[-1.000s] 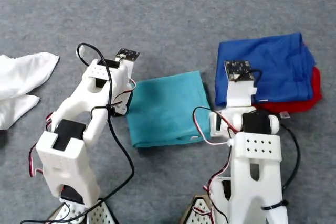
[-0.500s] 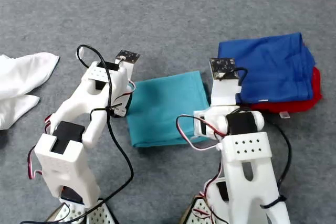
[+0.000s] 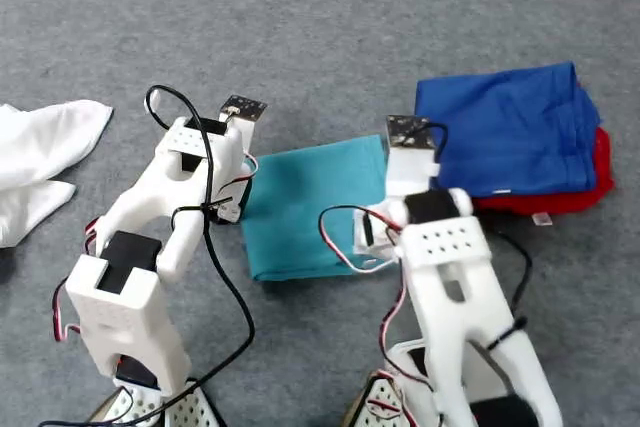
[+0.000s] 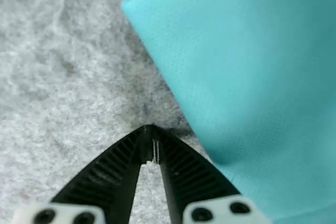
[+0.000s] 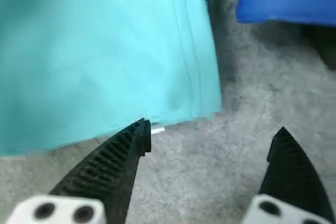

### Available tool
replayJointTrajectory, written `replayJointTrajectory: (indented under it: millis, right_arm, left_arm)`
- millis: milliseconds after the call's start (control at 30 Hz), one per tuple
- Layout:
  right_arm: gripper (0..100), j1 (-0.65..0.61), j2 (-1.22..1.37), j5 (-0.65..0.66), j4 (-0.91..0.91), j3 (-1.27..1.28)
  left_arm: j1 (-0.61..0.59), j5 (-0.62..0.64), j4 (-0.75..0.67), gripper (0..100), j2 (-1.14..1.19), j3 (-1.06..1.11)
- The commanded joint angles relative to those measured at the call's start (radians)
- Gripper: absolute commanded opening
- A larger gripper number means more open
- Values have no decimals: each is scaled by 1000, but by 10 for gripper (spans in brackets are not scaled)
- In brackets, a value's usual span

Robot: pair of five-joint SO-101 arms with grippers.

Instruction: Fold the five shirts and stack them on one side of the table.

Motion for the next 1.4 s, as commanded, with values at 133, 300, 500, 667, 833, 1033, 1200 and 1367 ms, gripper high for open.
replayJointTrajectory:
  millis: [133, 300, 500, 667, 833, 1033, 1200, 1367]
  right_arm:
    - [354, -90, 142, -17, -239, 96]
    - [353, -30, 251, -9, -330, 150]
    - [218, 28, 308, 78, -359, 157]
    - [36, 28, 308, 187, -400, 156]
    - [2, 28, 283, 238, -396, 153]
    - [1, 25, 67, 319, -273, 130]
    - [1, 28, -231, 488, -38, -47]
    - [1, 30, -363, 638, -5, -226]
  left_arm:
    - [-9, 2, 8, 18, 19, 106]
    - [-9, 2, 8, 18, 19, 106]
    - [-9, 2, 8, 18, 19, 106]
    - [-9, 2, 8, 18, 19, 106]
    - [-9, 2, 8, 18, 19, 106]
    - [-9, 2, 8, 18, 19, 106]
    - [-9, 2, 8, 18, 19, 106]
    - [-9, 2, 8, 18, 19, 106]
